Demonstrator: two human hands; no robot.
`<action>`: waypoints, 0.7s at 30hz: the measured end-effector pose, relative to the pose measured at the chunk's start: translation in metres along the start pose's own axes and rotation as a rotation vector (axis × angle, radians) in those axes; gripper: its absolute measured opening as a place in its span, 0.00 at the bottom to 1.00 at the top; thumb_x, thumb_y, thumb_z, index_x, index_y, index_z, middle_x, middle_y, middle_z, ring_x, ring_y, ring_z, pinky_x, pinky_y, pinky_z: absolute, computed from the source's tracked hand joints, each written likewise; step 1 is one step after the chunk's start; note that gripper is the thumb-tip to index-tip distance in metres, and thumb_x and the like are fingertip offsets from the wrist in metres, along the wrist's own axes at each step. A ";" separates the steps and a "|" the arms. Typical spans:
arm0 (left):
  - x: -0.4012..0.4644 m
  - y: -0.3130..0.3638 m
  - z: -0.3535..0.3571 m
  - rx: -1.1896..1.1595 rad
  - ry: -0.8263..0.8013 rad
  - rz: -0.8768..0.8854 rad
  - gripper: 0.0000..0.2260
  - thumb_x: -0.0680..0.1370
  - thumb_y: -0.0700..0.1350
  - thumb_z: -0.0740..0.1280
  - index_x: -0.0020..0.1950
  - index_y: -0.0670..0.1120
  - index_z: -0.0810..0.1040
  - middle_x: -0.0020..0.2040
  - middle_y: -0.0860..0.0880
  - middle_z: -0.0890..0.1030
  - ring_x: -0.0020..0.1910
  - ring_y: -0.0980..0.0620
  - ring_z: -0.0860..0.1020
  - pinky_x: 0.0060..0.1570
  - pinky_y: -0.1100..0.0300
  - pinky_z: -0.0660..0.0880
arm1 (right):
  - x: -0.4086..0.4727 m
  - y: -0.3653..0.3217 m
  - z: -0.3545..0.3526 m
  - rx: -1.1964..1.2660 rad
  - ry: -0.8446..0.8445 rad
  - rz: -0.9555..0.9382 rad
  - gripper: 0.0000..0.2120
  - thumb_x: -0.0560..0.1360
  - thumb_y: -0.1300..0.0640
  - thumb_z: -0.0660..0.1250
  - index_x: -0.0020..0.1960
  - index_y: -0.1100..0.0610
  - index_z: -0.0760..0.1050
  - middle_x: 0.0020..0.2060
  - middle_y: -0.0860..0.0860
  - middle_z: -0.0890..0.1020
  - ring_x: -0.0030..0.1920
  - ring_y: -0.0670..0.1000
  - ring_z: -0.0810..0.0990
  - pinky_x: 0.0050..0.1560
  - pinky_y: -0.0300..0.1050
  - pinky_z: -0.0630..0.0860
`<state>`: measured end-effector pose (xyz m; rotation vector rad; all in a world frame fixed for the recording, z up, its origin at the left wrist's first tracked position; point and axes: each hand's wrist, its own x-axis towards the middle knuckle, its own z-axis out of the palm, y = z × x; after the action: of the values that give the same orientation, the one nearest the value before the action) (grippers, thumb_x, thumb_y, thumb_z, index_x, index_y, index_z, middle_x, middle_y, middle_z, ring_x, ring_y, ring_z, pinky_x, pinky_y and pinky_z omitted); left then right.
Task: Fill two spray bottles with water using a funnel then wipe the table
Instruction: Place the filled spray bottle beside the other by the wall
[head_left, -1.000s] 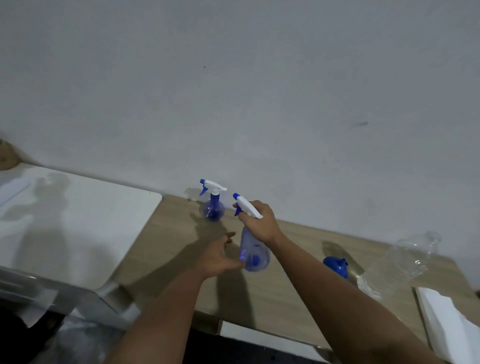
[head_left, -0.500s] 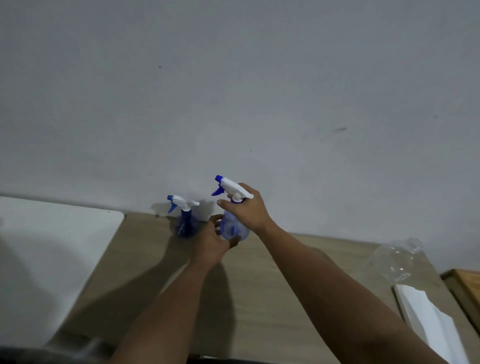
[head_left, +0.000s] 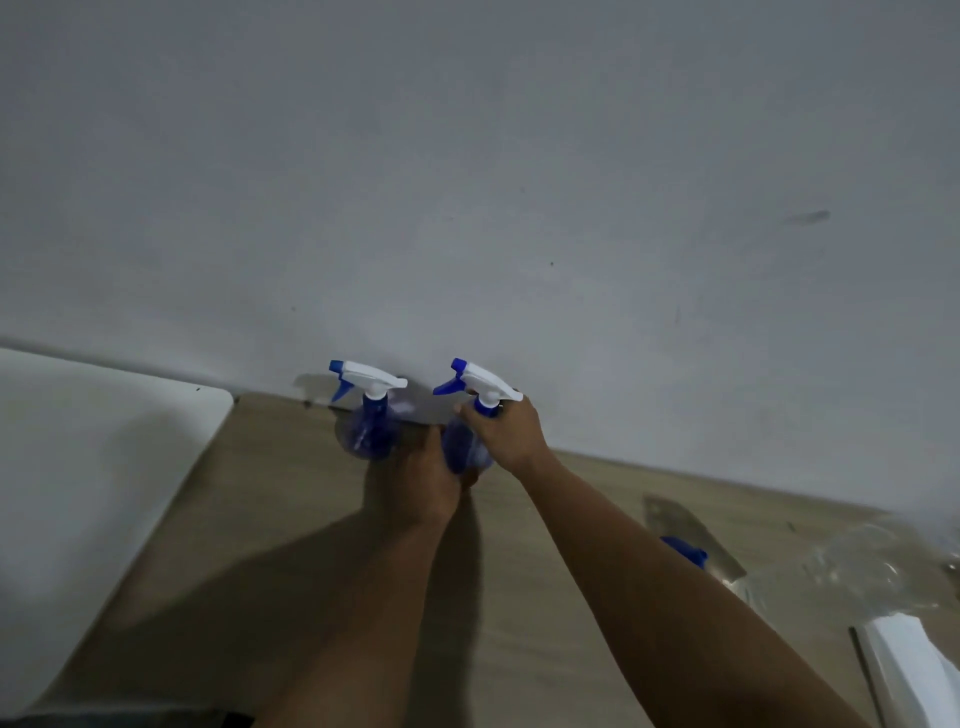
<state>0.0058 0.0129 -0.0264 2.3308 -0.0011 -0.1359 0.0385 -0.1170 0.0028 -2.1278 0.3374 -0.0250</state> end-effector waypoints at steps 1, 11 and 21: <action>0.004 -0.006 0.005 0.026 -0.015 -0.020 0.18 0.76 0.55 0.69 0.62 0.49 0.72 0.51 0.50 0.79 0.51 0.49 0.78 0.53 0.52 0.75 | -0.001 0.004 0.001 0.001 -0.020 -0.002 0.23 0.75 0.51 0.78 0.67 0.56 0.78 0.59 0.53 0.85 0.58 0.54 0.83 0.59 0.50 0.82; -0.031 -0.041 -0.029 0.161 -0.025 -0.041 0.13 0.78 0.50 0.70 0.61 0.53 0.76 0.55 0.54 0.80 0.54 0.54 0.80 0.51 0.63 0.71 | -0.079 0.028 0.024 0.017 0.222 0.151 0.14 0.76 0.53 0.75 0.60 0.52 0.79 0.52 0.47 0.83 0.52 0.51 0.82 0.51 0.46 0.78; 0.023 -0.085 -0.075 0.238 0.102 -0.009 0.18 0.74 0.57 0.70 0.61 0.55 0.74 0.55 0.51 0.81 0.54 0.49 0.81 0.56 0.52 0.78 | -0.059 -0.026 0.086 0.017 -0.043 -0.061 0.09 0.83 0.59 0.66 0.62 0.54 0.80 0.51 0.46 0.84 0.52 0.44 0.82 0.56 0.36 0.75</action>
<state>0.0330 0.1248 -0.0380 2.5735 0.0460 -0.0220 0.0003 -0.0185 -0.0164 -2.1179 0.2461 -0.0173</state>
